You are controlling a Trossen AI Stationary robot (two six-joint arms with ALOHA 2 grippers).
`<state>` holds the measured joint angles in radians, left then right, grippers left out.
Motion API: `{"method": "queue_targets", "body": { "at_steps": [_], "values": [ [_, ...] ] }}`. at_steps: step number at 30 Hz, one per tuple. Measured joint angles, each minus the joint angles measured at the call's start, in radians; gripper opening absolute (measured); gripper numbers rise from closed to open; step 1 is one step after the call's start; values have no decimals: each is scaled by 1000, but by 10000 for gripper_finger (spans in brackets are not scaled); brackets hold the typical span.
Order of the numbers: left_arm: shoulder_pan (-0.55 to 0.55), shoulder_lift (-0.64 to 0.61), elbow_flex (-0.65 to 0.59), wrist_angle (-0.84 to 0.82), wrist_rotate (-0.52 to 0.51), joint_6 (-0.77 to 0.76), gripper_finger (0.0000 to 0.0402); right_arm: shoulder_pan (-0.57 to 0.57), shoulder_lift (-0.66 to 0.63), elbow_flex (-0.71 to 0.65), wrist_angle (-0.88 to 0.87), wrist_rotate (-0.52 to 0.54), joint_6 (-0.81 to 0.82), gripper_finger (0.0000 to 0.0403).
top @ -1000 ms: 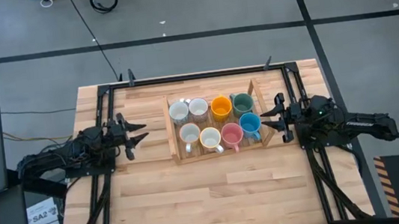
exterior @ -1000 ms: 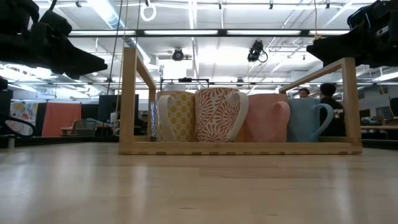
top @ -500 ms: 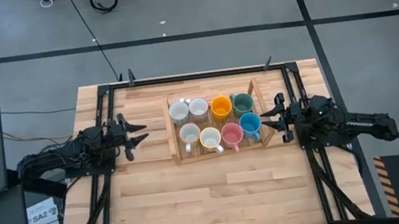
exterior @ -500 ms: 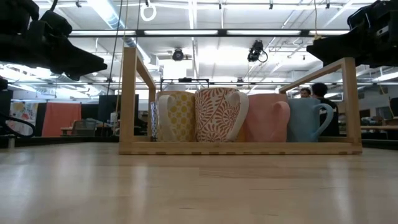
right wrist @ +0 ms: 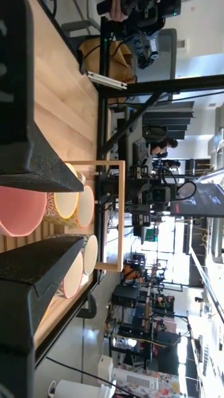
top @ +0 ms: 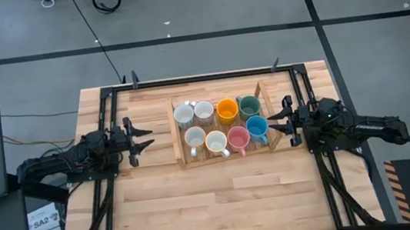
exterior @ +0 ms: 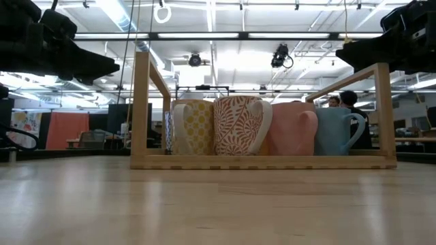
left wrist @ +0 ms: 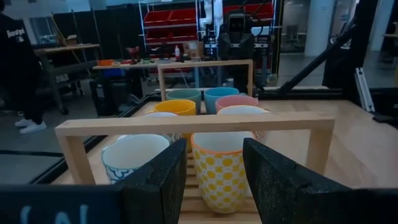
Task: Place coffee mugs
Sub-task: Return to Home Position
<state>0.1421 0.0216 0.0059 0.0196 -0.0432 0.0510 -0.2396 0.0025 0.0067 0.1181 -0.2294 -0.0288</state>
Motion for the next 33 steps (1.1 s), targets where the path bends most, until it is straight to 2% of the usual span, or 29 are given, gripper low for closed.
{"method": "queue_targets", "body": {
  "at_steps": [33],
  "values": [
    [1, 5, 0, 77, -6, 13, 164, 0, 0, 0, 0, 0, 0, 131]
  ]
}}
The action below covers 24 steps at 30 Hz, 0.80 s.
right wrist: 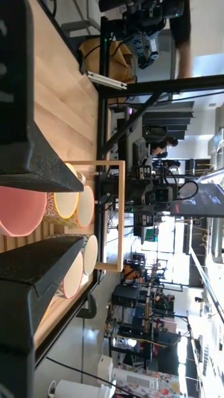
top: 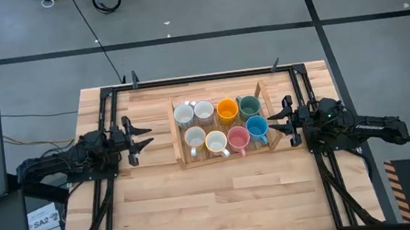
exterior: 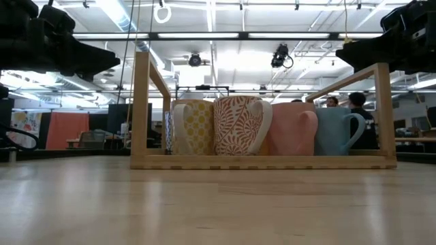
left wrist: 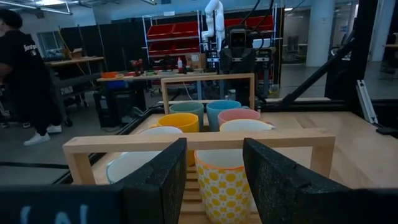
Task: Place coffee mugs
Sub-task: Return to Home Position
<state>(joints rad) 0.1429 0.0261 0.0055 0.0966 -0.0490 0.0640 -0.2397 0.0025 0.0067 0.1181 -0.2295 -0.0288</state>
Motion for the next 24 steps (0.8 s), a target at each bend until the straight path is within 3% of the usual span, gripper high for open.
{"method": "queue_targets", "body": {
  "at_steps": [24],
  "values": [
    [0, 0, 0, -21, 1, 1, 164, 0, 0, 0, 0, 0, 0, 131]
  ]
}}
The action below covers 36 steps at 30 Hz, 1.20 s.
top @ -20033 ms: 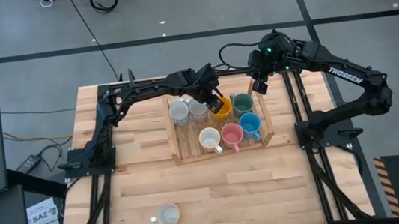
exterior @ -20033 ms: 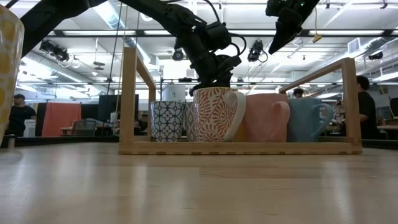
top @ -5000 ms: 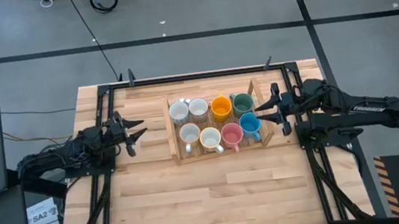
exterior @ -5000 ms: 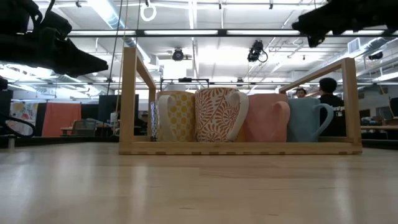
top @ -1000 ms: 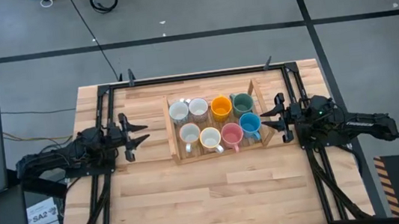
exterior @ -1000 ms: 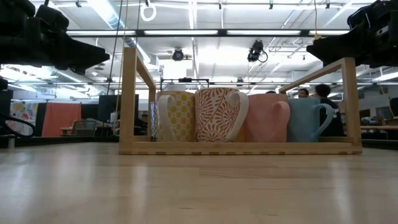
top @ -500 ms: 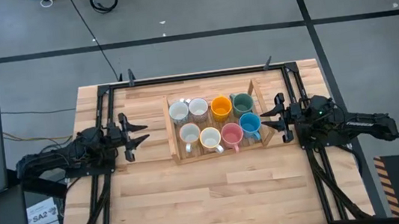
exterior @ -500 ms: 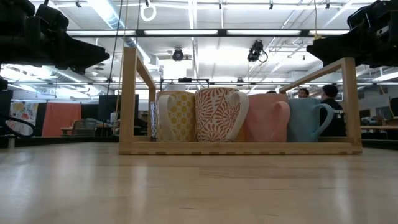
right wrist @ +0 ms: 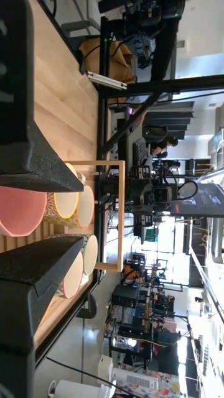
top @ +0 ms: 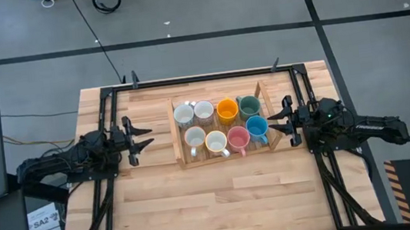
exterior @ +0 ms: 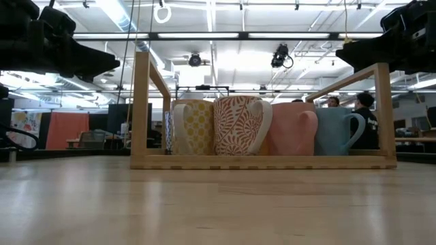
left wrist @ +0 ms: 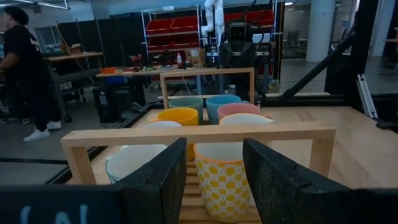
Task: Place coffee mugs
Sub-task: Return to Home Position
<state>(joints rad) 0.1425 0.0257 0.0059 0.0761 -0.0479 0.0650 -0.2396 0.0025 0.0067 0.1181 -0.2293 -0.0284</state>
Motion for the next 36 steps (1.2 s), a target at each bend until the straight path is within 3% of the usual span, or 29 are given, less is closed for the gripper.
{"method": "queue_targets", "body": {
  "at_steps": [36],
  "values": [
    [0, -25, 0, -22, -27, 1, 164, 0, 0, 0, 0, 0, 0, 131]
  ]
}}
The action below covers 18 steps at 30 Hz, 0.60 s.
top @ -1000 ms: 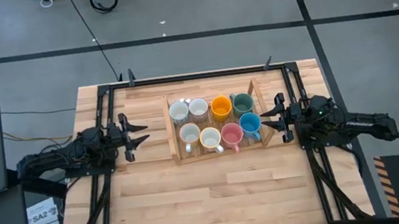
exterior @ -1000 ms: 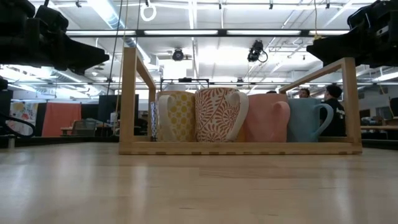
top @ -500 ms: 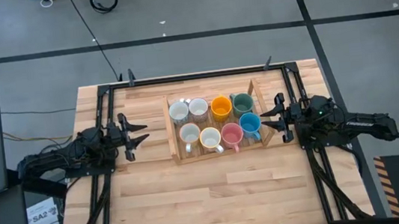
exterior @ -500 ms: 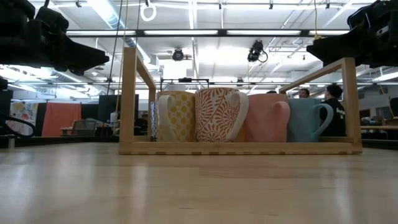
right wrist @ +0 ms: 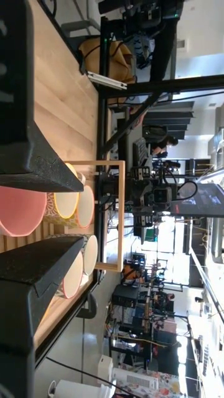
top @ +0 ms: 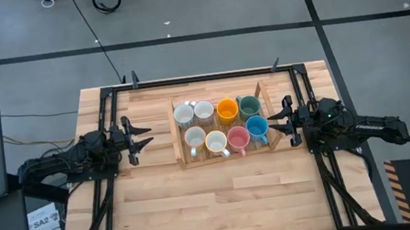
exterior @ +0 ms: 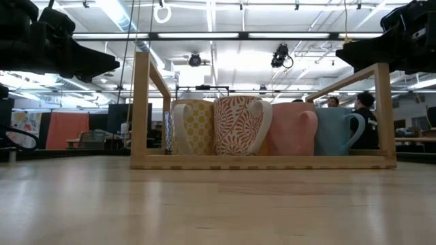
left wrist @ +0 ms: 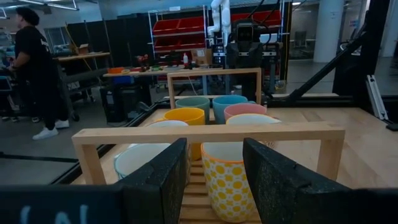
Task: Place coffee mugs
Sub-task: Return to Home Position
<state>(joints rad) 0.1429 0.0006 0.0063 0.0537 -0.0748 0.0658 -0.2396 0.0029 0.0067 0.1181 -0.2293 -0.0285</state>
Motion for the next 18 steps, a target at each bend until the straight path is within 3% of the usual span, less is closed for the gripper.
{"method": "queue_targets", "body": {
  "at_steps": [18],
  "values": [
    [0, 0, 0, 0, -11, 0, 164, 0, 0, 0, 0, 0, 0, 131]
  ]
}}
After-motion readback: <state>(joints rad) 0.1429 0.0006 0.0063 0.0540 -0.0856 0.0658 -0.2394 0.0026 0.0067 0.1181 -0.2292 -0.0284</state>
